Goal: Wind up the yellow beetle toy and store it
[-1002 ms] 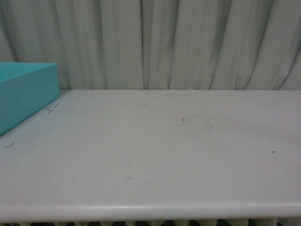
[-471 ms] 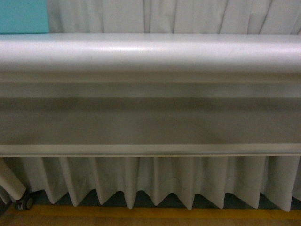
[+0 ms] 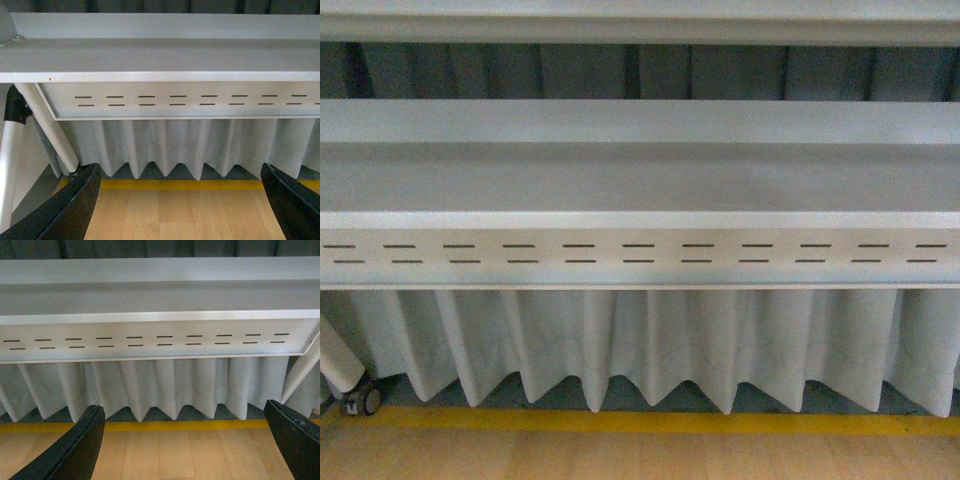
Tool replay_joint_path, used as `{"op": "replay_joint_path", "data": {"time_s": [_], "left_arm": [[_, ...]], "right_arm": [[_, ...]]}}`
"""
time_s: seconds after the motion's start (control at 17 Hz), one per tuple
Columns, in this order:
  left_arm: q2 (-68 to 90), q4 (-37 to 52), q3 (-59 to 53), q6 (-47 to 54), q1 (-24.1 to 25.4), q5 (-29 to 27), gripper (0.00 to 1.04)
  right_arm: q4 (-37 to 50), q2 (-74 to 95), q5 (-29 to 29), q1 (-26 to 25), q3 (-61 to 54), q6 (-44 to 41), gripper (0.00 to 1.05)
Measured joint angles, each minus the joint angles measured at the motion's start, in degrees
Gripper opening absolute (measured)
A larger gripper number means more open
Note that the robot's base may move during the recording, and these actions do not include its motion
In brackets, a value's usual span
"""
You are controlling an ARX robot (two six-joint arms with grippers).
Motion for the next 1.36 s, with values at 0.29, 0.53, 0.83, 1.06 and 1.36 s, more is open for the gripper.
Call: {"op": "replay_joint_path", "data": {"time_s": [0.29, 0.53, 0.83, 1.06, 1.36], "left_arm": [[0.0, 0.1, 0.0, 0.0, 0.0, 0.0, 0.98], [0.0, 0.1, 0.0, 0.0, 0.0, 0.0, 0.98], [0.0, 0.1, 0.0, 0.0, 0.0, 0.0, 0.98], [0.0, 0.1, 0.0, 0.0, 0.0, 0.0, 0.98], [0.0, 0.1, 0.0, 0.0, 0.0, 0.0, 0.98]], "right_arm": [[0.0, 0.0, 0.0, 0.0, 0.0, 0.0, 0.98], [0.0, 0.0, 0.0, 0.0, 0.0, 0.0, 0.98], [0.0, 0.0, 0.0, 0.0, 0.0, 0.0, 0.98], [0.0, 0.0, 0.0, 0.0, 0.0, 0.0, 0.98], [0.0, 0.0, 0.0, 0.0, 0.0, 0.0, 0.98]]}}
